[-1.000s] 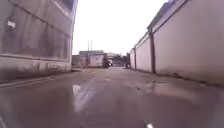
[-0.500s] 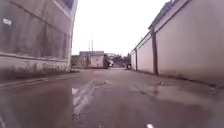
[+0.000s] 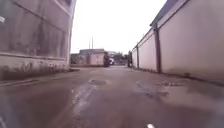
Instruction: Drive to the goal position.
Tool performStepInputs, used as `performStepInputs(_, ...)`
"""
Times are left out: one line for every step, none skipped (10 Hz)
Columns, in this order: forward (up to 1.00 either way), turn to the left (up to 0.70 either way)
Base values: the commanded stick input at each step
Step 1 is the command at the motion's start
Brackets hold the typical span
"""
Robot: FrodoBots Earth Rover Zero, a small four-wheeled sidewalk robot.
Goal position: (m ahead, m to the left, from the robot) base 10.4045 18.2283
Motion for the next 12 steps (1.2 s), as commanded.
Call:
performStepInputs(0.7, 0.0)
performStepInputs(0.7, 0.0)
performStepInputs(0.7, -0.35)
performStepInputs(0.7, -0.35)
performStepInputs(0.7, -0.19)
performStepInputs(0.7, -0.01)
performStepInputs(0.7, 0.0)
performStepInputs(0.7, 0.0)
performStepInputs(0.7, 0.0)
performStepInputs(0.7, 0.0)
performStepInputs(0.7, -0.03)
performStepInputs(0.7, -0.08)
